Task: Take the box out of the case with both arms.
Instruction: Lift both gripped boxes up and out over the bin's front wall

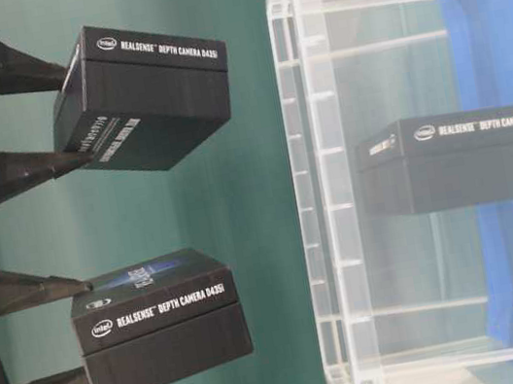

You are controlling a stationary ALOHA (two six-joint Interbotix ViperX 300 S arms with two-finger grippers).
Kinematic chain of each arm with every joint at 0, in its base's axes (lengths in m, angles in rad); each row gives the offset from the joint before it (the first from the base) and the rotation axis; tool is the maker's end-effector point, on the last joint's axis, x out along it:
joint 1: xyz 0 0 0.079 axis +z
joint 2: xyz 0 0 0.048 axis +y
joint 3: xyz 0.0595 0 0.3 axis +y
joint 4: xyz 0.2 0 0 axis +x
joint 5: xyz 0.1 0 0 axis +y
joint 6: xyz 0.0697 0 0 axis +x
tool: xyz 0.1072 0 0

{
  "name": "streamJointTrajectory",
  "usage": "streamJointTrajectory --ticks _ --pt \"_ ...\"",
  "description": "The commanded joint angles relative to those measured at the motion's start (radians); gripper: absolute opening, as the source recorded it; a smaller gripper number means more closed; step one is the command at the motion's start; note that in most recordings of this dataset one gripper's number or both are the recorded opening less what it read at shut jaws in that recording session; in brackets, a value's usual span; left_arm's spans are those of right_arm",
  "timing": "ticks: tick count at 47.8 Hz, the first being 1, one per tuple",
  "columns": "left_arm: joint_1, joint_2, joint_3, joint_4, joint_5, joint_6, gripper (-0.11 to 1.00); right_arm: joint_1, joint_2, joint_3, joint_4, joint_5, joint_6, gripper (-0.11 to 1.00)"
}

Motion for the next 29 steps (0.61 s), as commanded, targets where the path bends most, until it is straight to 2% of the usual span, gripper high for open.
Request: streamJointTrajectory --ticks 1,16,29 --pt "-0.006 -0.023 -0.018 0.005 0.002 0.002 0.63 0.012 -0.021 -0.028 -0.005 0.0 0.006 0.65" --pt "-0.078 -0.025 -0.018 0.005 0.035 -0.025 0.63 0.098 -0.021 -0.028 -0.005 0.034 0.083 0.65" --pt "-0.199 -0.023 -0.017 0.005 0.051 -0.158 0.63 0.221 -0.023 -0.028 -0.005 0.069 0.163 0.65"
